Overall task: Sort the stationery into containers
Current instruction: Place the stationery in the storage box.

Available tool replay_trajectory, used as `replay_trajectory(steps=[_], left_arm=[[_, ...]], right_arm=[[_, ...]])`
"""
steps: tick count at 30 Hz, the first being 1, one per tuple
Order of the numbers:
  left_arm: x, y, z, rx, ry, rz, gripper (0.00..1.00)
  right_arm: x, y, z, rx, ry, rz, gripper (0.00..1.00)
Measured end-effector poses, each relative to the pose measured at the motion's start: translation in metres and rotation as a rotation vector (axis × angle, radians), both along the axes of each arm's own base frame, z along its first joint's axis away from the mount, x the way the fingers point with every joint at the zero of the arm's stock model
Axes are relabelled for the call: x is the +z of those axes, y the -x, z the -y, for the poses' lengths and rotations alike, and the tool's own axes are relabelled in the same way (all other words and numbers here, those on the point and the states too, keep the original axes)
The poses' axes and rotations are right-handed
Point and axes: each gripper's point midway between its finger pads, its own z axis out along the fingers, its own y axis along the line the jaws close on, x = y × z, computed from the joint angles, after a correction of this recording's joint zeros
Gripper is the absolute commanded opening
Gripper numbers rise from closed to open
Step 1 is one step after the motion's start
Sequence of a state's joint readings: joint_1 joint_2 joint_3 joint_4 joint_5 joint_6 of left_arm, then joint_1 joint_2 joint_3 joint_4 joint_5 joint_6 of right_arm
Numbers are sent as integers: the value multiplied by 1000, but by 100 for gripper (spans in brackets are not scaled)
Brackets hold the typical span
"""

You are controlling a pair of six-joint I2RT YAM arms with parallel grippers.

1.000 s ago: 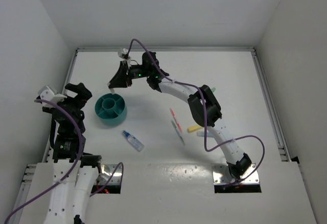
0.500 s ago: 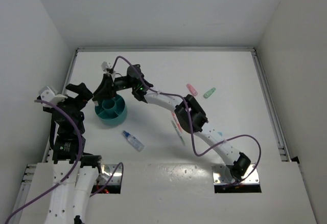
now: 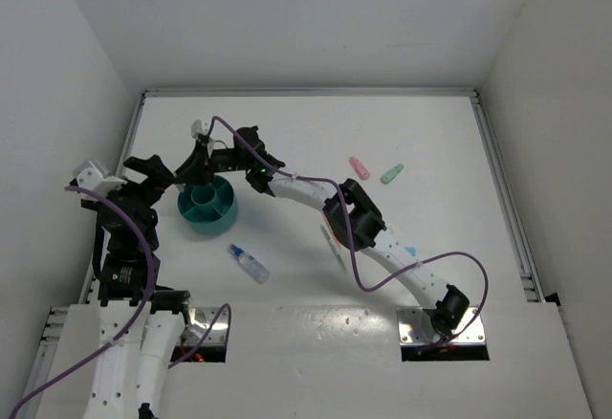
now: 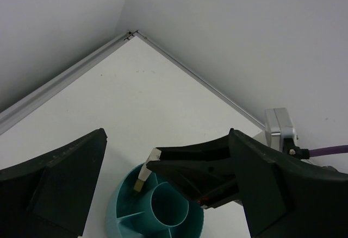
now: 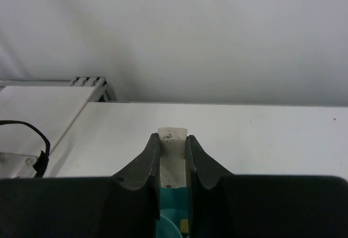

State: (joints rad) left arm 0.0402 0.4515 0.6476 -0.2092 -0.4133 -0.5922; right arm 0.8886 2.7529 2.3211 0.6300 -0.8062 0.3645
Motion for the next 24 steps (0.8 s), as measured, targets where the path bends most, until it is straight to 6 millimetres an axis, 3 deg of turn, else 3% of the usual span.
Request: replay_trajectory(steps=[7, 13, 17, 24], left_arm=[[0, 0, 1, -6, 0, 0, 100], [0, 0, 1, -6, 0, 0, 100], [0, 0, 1, -6, 0, 0, 100], [0, 0, 1, -6, 0, 0, 100]], right_arm=[[-26, -4, -1, -19, 37, 9, 2], [-39, -4, 1, -19, 62, 9, 12], [-43, -3, 2, -15, 67, 10, 33], [-43, -1, 2, -4, 63, 22, 40]])
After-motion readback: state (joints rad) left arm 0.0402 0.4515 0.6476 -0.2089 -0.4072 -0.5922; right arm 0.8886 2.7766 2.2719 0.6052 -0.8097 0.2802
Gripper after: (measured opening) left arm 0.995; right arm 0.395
